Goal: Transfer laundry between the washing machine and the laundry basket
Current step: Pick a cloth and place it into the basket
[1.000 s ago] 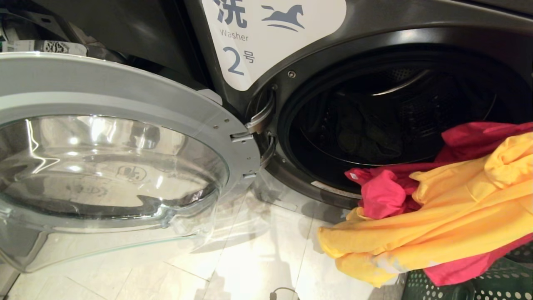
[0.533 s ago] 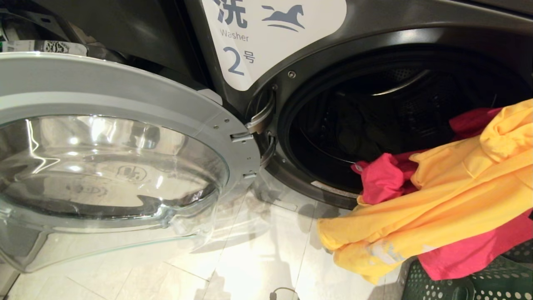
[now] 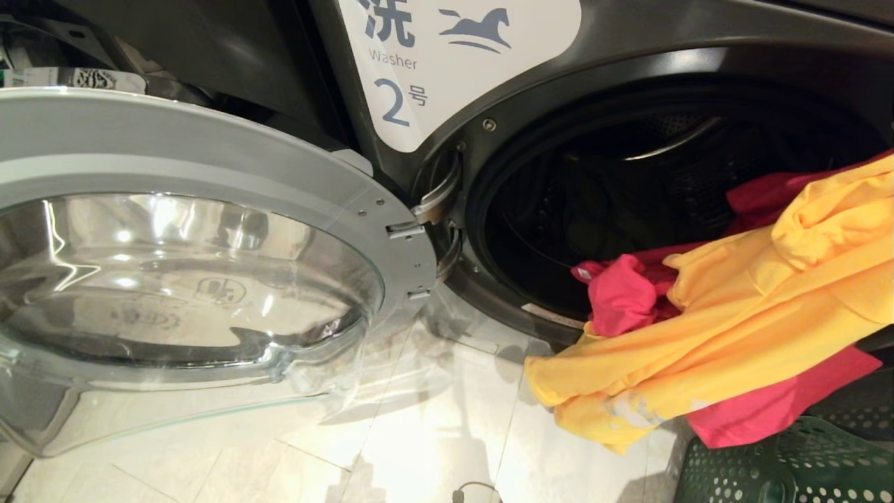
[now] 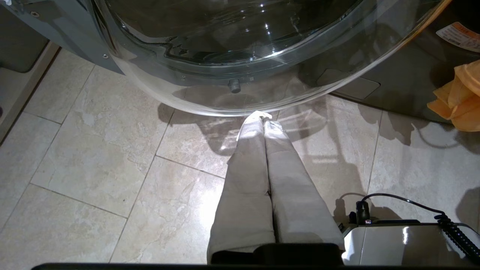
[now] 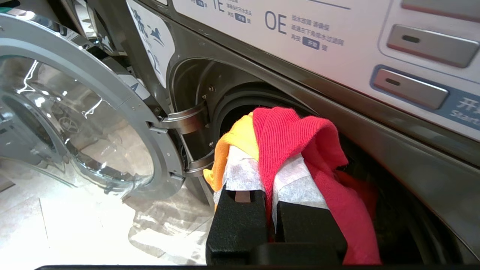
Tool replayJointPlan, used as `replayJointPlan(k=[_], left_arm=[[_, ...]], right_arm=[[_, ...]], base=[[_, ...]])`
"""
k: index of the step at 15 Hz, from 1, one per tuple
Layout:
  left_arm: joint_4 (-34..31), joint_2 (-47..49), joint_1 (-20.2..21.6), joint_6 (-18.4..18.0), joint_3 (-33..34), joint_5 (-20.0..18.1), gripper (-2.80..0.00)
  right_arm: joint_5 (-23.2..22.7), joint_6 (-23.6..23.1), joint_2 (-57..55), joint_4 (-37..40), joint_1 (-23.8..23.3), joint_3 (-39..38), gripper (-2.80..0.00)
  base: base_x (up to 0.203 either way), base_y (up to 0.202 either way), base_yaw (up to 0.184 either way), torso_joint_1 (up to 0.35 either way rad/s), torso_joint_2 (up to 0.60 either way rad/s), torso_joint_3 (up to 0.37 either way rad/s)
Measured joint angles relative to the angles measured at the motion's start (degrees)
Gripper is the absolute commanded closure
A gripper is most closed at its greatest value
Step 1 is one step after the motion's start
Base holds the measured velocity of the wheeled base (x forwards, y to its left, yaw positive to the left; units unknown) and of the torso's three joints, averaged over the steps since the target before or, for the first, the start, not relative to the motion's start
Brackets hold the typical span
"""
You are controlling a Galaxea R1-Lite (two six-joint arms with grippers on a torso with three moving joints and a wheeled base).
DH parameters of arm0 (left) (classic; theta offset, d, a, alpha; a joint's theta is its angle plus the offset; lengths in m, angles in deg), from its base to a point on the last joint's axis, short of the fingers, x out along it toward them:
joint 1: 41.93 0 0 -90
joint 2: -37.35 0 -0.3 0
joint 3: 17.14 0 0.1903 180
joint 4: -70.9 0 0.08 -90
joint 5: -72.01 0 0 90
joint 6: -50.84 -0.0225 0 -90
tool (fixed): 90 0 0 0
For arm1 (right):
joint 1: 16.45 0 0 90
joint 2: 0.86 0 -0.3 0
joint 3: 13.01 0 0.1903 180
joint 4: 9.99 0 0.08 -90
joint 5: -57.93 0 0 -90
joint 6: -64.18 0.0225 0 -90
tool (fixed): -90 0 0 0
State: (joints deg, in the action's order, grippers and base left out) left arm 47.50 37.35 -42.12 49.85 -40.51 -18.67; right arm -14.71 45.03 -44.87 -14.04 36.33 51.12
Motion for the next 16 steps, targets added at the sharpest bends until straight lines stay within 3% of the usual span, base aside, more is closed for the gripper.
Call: replayJointPlan(k=[8, 10, 16], left_arm=[[0.0, 0.0, -0.1, 0.0, 0.0, -0.1, 0.00], [0.0, 0.0, -0.1, 0.0, 0.0, -0.1, 0.00], [0.0, 0.0, -0.1, 0.0, 0.0, 0.0, 0.00]], right_arm=[[-1.6, -0.2, -1.1, -0.1, 0.0, 1.5, 0.00], [-4.1, -0.3, -0.4, -0.1, 0.0, 1.5, 0.00], [-4.6, -1.3, 0.4, 0.0, 0.0, 1.2, 0.00]], base=[[0.000, 0.000, 0.000, 0.000, 0.00, 0.012], [0.000, 0.000, 0.000, 0.002, 0.00, 0.163], [0.000, 0.000, 0.000, 0.001, 0.00, 0.197]])
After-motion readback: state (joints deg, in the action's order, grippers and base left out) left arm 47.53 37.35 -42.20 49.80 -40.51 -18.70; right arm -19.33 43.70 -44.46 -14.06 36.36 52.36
